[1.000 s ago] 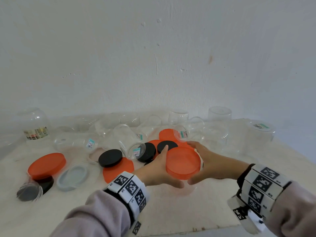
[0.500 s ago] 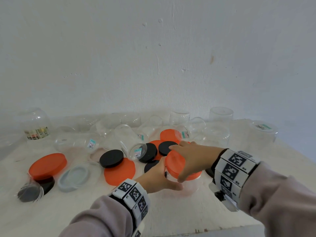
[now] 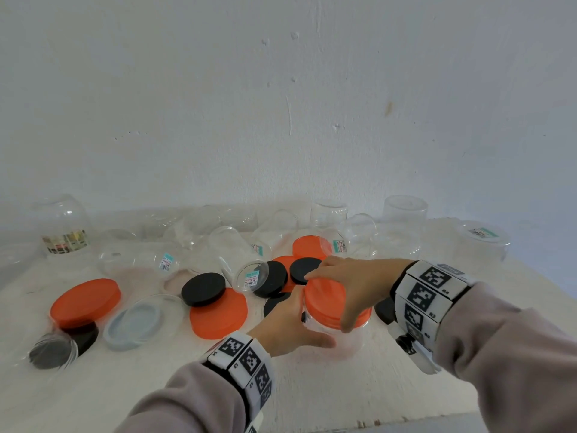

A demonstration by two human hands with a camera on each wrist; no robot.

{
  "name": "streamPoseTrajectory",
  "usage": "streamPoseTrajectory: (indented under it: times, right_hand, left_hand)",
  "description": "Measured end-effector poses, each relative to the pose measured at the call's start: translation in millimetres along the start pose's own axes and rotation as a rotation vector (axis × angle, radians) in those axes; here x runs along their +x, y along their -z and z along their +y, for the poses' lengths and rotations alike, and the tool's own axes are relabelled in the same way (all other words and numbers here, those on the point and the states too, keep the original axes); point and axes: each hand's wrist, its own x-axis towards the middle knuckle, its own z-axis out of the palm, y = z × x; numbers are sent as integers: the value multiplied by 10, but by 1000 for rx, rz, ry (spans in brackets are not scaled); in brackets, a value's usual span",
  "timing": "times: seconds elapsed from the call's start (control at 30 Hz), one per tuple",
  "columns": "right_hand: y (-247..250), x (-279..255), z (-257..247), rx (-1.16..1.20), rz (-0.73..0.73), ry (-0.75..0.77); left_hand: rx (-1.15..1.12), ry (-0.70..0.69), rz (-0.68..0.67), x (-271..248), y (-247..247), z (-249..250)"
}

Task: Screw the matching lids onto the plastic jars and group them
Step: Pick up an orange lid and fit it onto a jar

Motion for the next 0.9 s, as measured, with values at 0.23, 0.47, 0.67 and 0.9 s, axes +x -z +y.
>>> streamPoseTrajectory:
  times: [0.23,0.47,0.67,0.9]
  right_hand:
    - [-1,48,52,40,25,-14]
    - [-106,119,53,34,54,-150]
    - [11,37,46,26,-68,-120]
    - [39,35,54,24,-64,-121]
  left_hand:
    - [-54,11,-10,1,-3,-13]
    - [-28,3,-7,-11,-2,-2]
    - [-110,12,-15,-13,-12,-26]
    - [-97,18,-28,-13,-16,-28]
